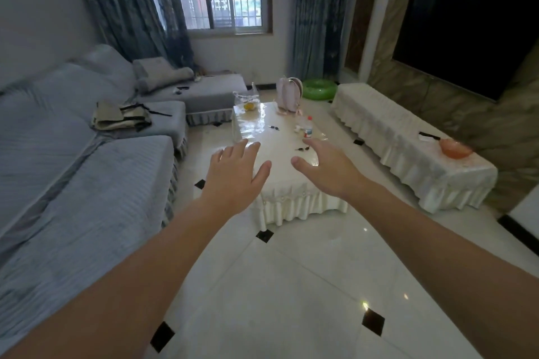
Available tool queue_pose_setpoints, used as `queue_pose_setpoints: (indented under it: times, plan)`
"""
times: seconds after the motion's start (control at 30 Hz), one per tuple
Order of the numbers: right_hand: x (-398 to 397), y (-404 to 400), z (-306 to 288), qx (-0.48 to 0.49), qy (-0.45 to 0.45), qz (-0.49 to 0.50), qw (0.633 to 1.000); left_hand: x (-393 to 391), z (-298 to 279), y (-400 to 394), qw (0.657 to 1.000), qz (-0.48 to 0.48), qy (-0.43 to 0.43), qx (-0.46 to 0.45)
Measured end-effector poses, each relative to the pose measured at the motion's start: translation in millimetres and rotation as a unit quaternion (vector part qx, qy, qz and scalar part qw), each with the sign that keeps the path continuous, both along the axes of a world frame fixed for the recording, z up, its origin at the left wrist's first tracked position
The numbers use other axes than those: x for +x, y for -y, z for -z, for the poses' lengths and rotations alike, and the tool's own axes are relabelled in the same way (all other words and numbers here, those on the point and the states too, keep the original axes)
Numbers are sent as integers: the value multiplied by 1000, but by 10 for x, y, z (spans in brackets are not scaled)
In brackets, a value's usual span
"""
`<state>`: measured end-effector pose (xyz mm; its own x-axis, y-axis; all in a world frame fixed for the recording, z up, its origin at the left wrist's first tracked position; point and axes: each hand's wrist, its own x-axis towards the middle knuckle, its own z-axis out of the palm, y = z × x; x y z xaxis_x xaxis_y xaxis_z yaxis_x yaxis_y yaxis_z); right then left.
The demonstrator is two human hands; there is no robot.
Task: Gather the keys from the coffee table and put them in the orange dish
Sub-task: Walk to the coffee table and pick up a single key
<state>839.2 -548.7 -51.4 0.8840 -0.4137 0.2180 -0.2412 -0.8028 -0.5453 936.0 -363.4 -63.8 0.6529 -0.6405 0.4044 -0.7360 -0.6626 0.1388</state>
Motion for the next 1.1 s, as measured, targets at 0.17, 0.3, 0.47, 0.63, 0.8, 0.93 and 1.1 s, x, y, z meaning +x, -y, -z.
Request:
queue_pose_setpoints:
  times: [0.17,0.3,0.47,0.63,0.8,0.93,1.1]
  plan:
    - [701,353,55,20,13,1,1000,647,84,366,1000,1,-7,7]
    - [1224,780,155,31,12,2,999,1172,156,762,999,5,-15,33]
    - [1949,1413,183,30,15,3,999,1916,147,1283,998,-8,-15,59]
    - [2644,1898,167,36,18,3,999,2550,91,1809,998,-13,-10,67]
    - [3284,2243,206,31,8,5,999,3168,150,2183,996,-1,-7,88]
    - [3840,2522,280,33,2,13,999,3808,252,2449,996,7,-14,84]
    - [4613,2878,445,27,-21,36,999,4772,428,2758,996,25,-31,75]
